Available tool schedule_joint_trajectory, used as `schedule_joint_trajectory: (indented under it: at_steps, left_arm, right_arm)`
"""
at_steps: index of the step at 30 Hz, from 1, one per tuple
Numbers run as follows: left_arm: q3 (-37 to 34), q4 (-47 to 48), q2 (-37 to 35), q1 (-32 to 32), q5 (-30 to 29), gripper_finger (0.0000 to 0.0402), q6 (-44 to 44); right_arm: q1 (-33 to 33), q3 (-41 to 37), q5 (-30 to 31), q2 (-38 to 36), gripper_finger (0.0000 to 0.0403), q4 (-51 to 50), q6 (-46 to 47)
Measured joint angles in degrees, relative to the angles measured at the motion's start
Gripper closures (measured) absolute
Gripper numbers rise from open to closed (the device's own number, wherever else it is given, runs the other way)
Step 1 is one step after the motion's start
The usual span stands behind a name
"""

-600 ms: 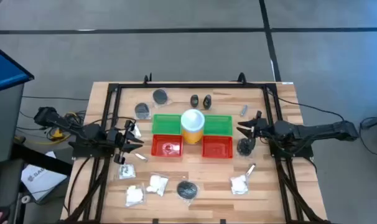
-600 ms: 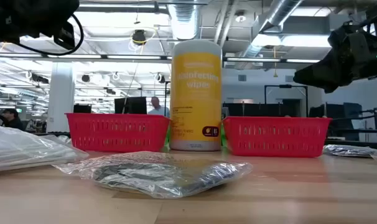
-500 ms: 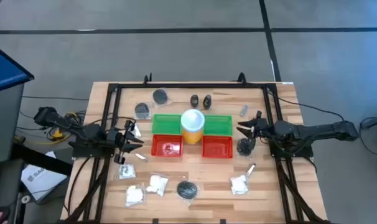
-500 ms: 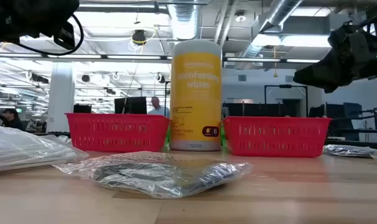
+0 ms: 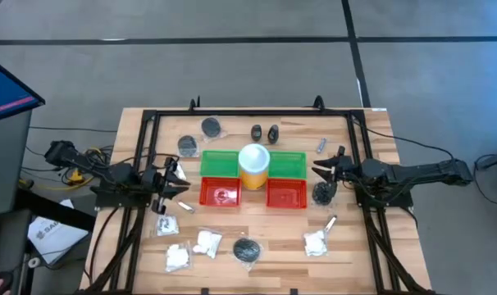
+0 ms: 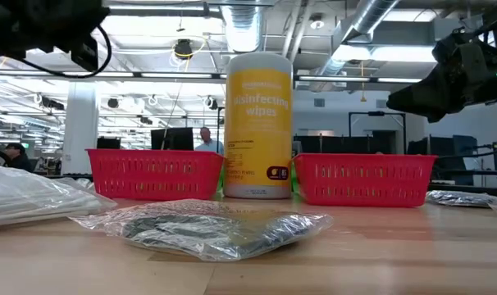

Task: Pick & Place Travel size toiletries
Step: Put the hairbrush into the left green basket

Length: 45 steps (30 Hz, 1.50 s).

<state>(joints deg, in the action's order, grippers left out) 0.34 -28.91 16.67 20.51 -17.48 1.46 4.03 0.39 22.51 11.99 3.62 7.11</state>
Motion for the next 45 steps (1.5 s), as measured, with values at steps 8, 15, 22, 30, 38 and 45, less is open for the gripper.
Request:
schedule_joint_trajectory:
  at_steps: [8,15,22,30,38,45]
  left_arm:
    - [0.01,0.33,2.02,-0.44,-13.85,0.0353,0.48]
    - [0.02,0.4,9.09,-5.7,-16.75,0.035,4.86]
    - [1.25,0.6,14.15,-15.44,-17.09,0.0307,6.57]
    - [4.52,6.73,19.24,-27.53,-16.64,0.0263,12.23]
    - [5.35,4.04,20.59,-38.22,-16.63,0.0259,12.54]
    - [5.35,2.64,20.59,-45.75,-11.09,0.0264,13.89]
  right_arm:
    - [-0.02,-0.01,-0.01,0.0,0.0294,0.0,0.0]
    - [-0.02,-0.01,0.0,0.0,0.0294,0.0,0.0]
    - [-0.02,0.01,-0.01,0.0,0.0294,0.0,0.0]
    - [-0.02,-0.01,0.01,0.0,0.0294,0.0,0.0]
    - [0.0,-0.01,-0.01,0.0,0.0294,0.0,0.0]
    - [-0.02,0.0,0.0,-0.01,0.0294,0.01,0.0]
